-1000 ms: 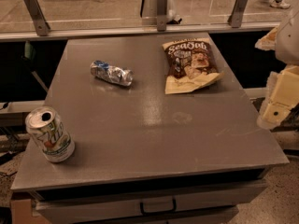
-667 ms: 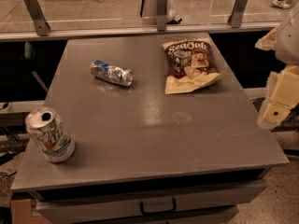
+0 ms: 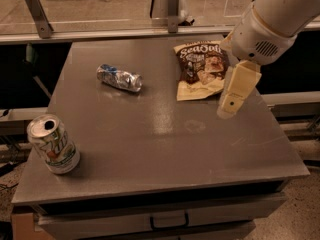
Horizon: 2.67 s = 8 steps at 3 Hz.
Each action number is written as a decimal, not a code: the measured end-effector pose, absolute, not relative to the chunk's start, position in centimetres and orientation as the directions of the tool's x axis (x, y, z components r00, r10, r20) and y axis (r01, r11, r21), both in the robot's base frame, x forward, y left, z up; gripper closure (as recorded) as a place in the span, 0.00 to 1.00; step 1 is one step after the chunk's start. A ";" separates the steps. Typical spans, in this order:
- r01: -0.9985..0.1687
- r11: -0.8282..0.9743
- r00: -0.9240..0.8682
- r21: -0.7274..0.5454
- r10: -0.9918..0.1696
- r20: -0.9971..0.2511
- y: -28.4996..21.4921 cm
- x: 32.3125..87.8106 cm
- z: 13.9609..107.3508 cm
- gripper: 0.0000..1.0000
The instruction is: Place redbull can upright
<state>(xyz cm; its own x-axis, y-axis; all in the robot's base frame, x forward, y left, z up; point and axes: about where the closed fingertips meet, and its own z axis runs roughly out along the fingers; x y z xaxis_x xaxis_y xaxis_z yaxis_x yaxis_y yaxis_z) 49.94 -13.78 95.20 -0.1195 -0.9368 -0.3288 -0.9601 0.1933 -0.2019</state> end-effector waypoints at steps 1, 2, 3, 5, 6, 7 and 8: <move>-0.968 0.117 -0.023 -0.224 -0.924 -0.382 -6.4 53.0 95.3 0.00; -0.968 0.117 -0.023 -0.224 -0.924 -0.382 -6.4 53.0 95.3 0.00; -0.967 0.131 -0.033 -0.219 -0.916 -0.399 -6.1 53.4 95.3 0.00; -0.965 0.217 -0.102 -0.150 -0.831 -0.547 1.5 60.8 94.4 0.00; -0.962 0.260 -0.168 -0.083 -0.805 -0.569 6.9 64.4 93.4 0.00; -0.949 0.314 -0.251 -0.029 -0.806 -0.535 11.6 66.4 91.6 0.00; -0.916 0.401 -0.355 -0.018 -0.830 -0.431 14.0 67.0 88.0 0.00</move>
Offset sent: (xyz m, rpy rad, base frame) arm 0.0256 0.0566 0.0006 0.0451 -0.0253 0.0671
